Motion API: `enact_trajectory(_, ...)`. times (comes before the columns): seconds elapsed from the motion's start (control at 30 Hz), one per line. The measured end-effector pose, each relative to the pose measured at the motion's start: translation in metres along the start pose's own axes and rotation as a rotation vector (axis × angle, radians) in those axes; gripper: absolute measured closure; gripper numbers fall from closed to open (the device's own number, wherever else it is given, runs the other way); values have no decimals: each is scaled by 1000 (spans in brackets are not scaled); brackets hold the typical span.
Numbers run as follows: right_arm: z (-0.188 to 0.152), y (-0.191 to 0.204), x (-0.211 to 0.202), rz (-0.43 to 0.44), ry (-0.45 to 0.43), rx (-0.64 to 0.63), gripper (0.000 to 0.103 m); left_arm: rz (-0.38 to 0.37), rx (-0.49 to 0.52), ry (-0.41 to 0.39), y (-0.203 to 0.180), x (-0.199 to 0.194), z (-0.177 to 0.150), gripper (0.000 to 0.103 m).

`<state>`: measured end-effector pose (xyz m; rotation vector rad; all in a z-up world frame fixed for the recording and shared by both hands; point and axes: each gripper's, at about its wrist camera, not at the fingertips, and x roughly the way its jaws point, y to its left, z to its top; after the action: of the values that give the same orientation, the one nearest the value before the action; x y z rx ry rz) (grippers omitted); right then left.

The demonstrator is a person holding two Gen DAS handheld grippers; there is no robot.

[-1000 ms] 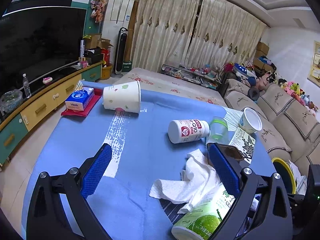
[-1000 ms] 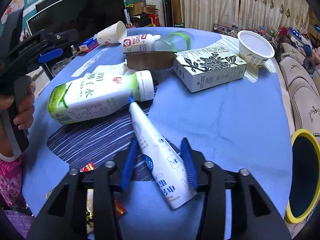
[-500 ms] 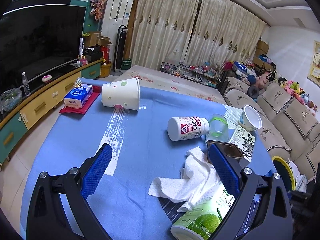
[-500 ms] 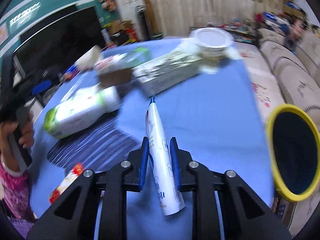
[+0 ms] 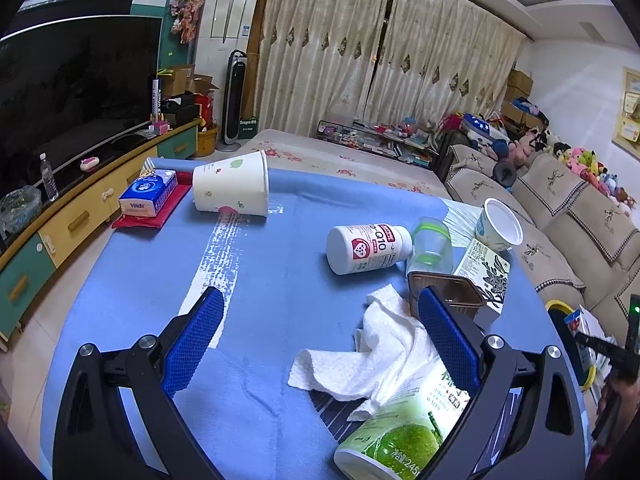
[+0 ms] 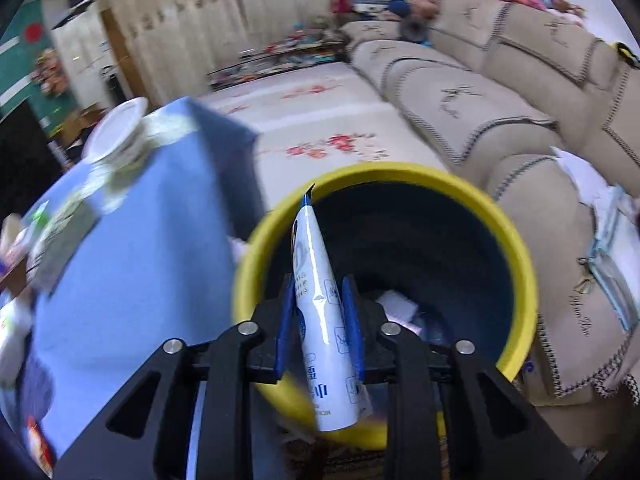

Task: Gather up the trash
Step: 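Carry the white tube to the bin and release it with the right gripper, then grasp the green coconut water bottle with the left gripper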

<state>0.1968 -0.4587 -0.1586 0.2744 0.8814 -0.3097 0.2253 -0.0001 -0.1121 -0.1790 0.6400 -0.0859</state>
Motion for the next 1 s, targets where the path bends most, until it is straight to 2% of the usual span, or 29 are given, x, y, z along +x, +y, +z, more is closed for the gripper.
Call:
enact_trajectory(0.07,6,-13,9,-19,8,52,70,0,7,5,-2,1,-1,7)
enact_trajectory(0.13,8,-20,10,-28,4,80,54,4,11,9,-2,3,-1,7)
enact_trajectory(0.37,-1,-10,-9,16,-30,63,44,-25,33,25,-7,4,-2,7)
enact_trajectory(0.57,-9,13,-22,53,-32,13,43,-147,126,33,-29,-9,-4,7)
enact_trajectory(0.7,-13,25,-28,79,-29,-6,43,-195,241,43,-49,-21,-8,7)
enact_trajectory(0.83,-17,28,-31,98,-28,-11,42,-176,405,63,-69,-25,-21,8)
enact_trajectory(1.0,-22,27,-32,109,-25,-4,42,-176,511,130,-80,-15,-36,17)
